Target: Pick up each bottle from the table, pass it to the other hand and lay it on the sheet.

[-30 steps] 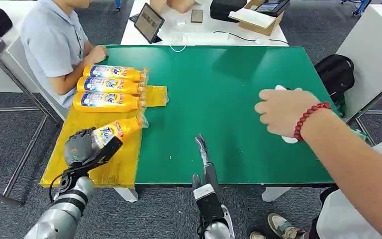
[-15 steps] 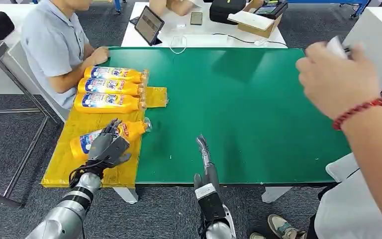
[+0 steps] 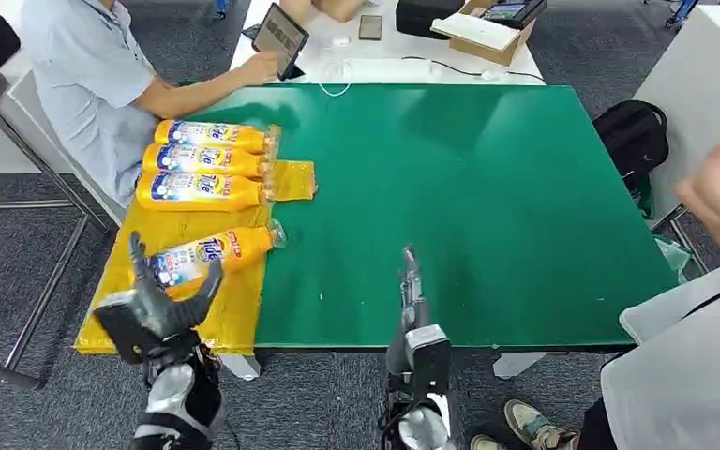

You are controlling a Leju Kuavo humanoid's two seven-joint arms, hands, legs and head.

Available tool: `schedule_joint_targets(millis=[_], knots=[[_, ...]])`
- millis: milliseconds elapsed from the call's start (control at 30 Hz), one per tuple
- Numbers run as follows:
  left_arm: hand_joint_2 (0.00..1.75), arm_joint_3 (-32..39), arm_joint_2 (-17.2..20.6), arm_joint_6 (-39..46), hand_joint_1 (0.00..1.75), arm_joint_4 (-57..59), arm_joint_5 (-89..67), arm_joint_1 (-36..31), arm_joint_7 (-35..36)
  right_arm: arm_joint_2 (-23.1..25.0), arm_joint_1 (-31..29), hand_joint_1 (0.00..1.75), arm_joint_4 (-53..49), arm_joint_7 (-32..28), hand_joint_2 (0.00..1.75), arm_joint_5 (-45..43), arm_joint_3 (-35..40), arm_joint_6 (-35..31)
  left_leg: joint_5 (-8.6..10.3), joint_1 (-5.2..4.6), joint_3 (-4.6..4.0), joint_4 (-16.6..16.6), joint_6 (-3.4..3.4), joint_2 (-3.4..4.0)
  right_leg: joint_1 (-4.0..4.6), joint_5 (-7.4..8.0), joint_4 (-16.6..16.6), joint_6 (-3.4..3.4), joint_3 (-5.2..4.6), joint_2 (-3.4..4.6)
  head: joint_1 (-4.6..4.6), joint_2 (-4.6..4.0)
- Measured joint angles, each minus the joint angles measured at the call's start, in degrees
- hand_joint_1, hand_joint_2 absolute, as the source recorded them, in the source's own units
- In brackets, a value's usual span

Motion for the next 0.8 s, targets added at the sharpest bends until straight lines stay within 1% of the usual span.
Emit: schedule_joint_targets(millis=[100,200,300,467,600,700,800], knots=[[1.75,-3.3,-0.35,1.27,0.0,-3.56,3.39,2.51,1.33,0.48,0.28,0.0,-0.39,0.0,0.0,-0.76,-1.51,-2.01,-0.01,0.0,-0.01,-0.01,0.0,0.0,0.0,-0.01,0.0,0.0,-0.02,0.0,0.0,0.0],[1.75,-6.17,-0.24,2.31,0.0,-4.67,5.87,4.58,2.53,0.74,0.73,0.0,-0.28,0.04,0.0,-4.45,-2.79,-3.45,-0.02,0.0,-0.01,-0.02,-0.01,0.0,0.0,-0.01,0.0,-0.01,-0.01,0.0,0.0,0.0],[1.75,-8.85,0.33,3.34,0.0,-5.41,7.6,6.71,3.41,0.74,1.19,0.0,-0.11,0.66,0.0,-7.13,-3.21,-6.47,-0.02,0.0,-0.02,-0.02,-0.01,0.01,0.0,-0.01,0.0,-0.01,-0.01,0.0,0.02,0.0],[1.75,-12.55,1.42,4.43,0.0,-6.79,8.96,8.81,4.31,1.05,1.14,0.0,0.44,4.2,0.0,-8.59,-3.19,-10.03,-0.02,0.0,-0.04,-0.02,-0.01,0.0,0.0,-0.01,0.0,0.0,-0.02,0.0,0.0,0.0],[1.75,-14.86,2.01,4.85,0.0,-7.42,9.09,9.25,4.46,1.42,1.01,0.0,0.94,4.5,0.0,-8.39,-2.73,-12.04,-0.02,0.0,-0.04,-0.02,-0.01,0.0,0.0,-0.01,0.0,-0.01,-0.01,0.0,0.0,0.0],[1.75,-16.12,2.47,4.2,0.0,-7.6,9.57,9.5,4.54,1.27,0.9,0.0,1.03,6.63,0.0,-7.52,-1.61,-11.86,-0.02,0.01,-0.03,-0.02,-0.01,0.01,0.0,-0.01,0.0,-0.01,-0.02,0.0,0.0,0.0],[1.75,-17.15,3.28,0.99,0.0,-8.28,10.12,10.14,4.11,0.37,1.36,0.0,0.77,5.75,0.0,-5.77,0.02,-9.34,-0.02,0.01,-0.04,-0.02,-0.01,0.0,0.0,-0.01,0.0,-0.01,-0.03,0.0,0.0,0.0]])
